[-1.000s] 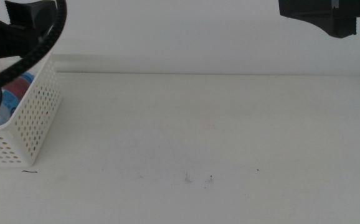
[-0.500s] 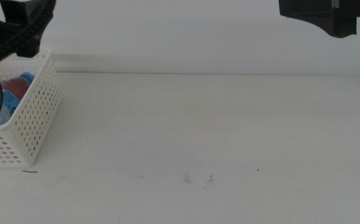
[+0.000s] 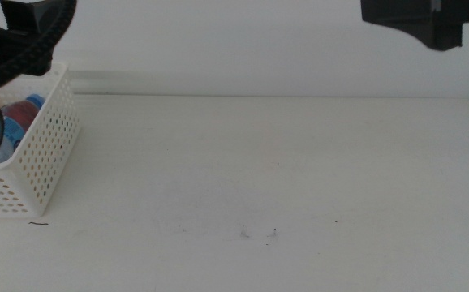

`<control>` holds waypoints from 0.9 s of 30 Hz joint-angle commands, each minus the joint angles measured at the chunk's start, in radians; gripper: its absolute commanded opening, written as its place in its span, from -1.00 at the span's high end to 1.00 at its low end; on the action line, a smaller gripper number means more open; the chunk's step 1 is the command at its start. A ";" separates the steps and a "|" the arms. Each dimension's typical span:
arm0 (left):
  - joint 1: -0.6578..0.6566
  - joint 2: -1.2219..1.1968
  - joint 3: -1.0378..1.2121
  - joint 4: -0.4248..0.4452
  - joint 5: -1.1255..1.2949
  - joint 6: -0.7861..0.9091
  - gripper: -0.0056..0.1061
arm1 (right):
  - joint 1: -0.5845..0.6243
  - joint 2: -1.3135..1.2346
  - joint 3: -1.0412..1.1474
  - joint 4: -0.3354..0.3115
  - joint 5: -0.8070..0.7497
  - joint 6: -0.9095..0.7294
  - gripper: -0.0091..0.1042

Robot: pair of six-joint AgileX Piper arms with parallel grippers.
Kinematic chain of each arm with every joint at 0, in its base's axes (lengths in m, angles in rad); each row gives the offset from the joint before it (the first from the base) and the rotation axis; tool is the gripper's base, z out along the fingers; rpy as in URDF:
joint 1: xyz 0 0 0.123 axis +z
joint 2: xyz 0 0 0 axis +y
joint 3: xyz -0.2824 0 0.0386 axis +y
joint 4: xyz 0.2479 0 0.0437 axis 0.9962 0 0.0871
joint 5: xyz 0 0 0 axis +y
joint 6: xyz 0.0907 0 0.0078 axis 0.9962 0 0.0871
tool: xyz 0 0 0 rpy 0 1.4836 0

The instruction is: Use arms to grab the bottles and put them into the dustbin to the left of the table.

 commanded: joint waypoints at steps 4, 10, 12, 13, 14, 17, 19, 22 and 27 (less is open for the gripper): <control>-0.005 -0.004 0.005 0.005 0.000 -0.010 -0.77 | -0.050 -0.033 0.164 0.081 -0.149 -0.008 -0.79; 0.028 -0.085 0.134 0.012 -0.006 -0.010 -0.77 | -0.258 -0.106 0.483 0.137 -0.621 -0.008 -0.79; 0.051 -0.149 0.219 0.013 -0.020 -0.010 -0.77 | -0.341 -0.162 0.601 0.168 -0.734 -0.008 -0.79; 0.068 -0.193 0.263 0.013 -0.031 -0.010 -0.77 | -0.387 -0.201 0.664 0.171 -0.761 -0.008 -0.79; 0.085 -0.242 0.333 0.013 -0.042 -0.010 -0.77 | -0.423 -0.236 0.711 0.171 -0.762 -0.008 -0.79; 0.134 -0.421 0.496 0.013 -0.049 -0.010 -0.77 | -0.551 -0.404 0.896 0.162 -0.766 -0.008 -0.79; 0.158 -0.536 0.584 0.011 -0.049 -0.010 -0.77 | -0.615 -0.544 1.012 0.162 -0.768 -0.008 -0.79; 0.185 -0.689 0.692 0.003 -0.049 -0.010 -0.77 | -0.678 -0.741 1.137 0.139 -0.754 -0.008 -0.79; 0.196 -0.856 0.805 -0.038 -0.049 -0.010 -0.77 | -0.714 -0.967 1.285 0.112 -0.653 -0.008 -0.79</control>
